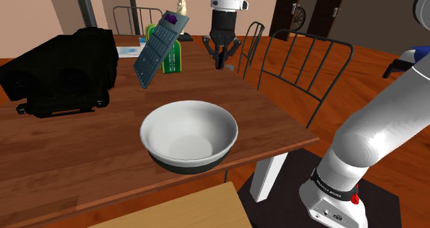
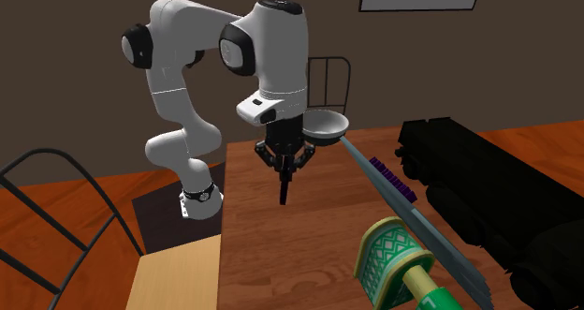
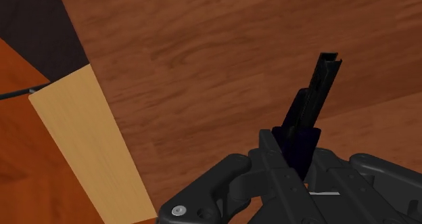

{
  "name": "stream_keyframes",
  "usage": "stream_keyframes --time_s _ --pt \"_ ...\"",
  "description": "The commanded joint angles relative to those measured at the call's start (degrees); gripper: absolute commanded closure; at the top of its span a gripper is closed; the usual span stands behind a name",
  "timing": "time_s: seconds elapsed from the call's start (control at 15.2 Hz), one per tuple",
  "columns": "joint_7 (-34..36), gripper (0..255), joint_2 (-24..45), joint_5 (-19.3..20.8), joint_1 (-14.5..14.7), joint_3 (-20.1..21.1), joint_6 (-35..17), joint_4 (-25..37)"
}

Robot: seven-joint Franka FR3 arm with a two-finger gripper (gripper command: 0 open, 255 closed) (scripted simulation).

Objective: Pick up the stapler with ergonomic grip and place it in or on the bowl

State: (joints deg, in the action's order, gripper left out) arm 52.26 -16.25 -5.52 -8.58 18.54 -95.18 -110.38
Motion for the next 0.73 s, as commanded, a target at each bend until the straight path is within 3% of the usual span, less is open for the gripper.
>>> stream_keyframes --time_s 0.0,0.66 --pt "0.06 255 0.10 0.06 -0.04 -0.07 1.61 1.68" --pt "0.68 255 2.28 0.72 -0.29 -0.07 9.46 11.64"
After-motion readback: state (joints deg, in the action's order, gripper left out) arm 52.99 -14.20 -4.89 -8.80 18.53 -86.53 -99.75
